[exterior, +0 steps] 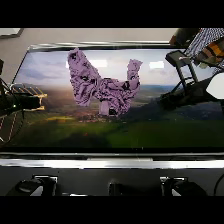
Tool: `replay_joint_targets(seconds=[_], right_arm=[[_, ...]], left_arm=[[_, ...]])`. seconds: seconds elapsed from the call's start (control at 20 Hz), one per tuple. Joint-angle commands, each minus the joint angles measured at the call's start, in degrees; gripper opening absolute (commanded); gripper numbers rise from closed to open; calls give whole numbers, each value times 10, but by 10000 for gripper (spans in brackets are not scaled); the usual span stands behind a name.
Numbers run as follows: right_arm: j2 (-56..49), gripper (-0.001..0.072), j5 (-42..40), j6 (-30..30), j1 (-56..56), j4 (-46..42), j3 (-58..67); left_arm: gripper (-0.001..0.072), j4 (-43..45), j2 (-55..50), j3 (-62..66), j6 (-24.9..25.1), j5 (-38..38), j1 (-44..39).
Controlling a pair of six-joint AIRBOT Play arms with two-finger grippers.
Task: Fold the clothes and pants, and hang the long-sleeved shirts on hangers.
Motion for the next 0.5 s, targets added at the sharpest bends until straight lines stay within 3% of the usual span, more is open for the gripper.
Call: replay_joint_targets(seconds=[0.0,0.2,0.25,0.3,0.35,0.45], right_arm=[[0,155,0,1,1,0,0],[0,155,0,1,1,0,0],[0,155,0,1,1,0,0],[0,155,0,1,1,0,0],[0,155,0,1,1,0,0],[0,155,0,1,1,0,0]], left_arm=[[31,0,0,0,0,0,0],[32,0,0,0,0,1,1],[60,1,-1,-1,0,4,1],[338,1,-4,-1,0,5,1],[720,0,-9,-1,-3,-4,1],[720,-1,-29,-2,-55,-1,3]])
